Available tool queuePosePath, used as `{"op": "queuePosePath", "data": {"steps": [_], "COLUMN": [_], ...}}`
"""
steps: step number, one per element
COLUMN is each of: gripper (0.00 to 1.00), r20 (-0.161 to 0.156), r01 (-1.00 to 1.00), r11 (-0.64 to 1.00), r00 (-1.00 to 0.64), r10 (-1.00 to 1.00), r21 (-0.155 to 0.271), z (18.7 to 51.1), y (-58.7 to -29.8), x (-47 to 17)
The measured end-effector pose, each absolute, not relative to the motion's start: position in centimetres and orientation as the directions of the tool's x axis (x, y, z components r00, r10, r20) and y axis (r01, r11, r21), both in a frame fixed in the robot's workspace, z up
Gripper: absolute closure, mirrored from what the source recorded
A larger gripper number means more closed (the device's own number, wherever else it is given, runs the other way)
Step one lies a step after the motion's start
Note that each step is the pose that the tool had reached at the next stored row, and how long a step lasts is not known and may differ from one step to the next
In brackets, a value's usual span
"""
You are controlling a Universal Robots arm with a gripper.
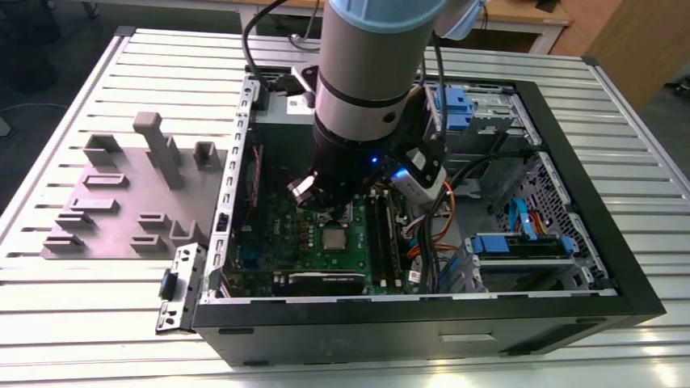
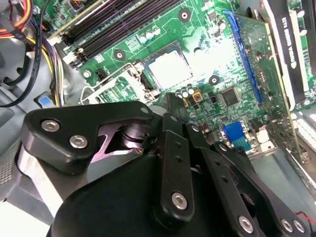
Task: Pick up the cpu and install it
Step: 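Close the cpu cover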
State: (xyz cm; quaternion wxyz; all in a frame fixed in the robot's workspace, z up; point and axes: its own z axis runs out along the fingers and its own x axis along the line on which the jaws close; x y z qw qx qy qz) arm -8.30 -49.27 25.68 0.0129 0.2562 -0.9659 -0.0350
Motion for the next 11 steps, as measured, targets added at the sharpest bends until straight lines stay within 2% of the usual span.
{"op": "queuePosePath", "data": {"steps": [11], "gripper": [0.89], "r20": [0.002], "r01": [-0.596], "r11": [0.8], "r00": [-0.802], "r10": [-0.597], "r21": [0.075], "z": [25.76], "y": [-49.27], "x": [-8.3]}}
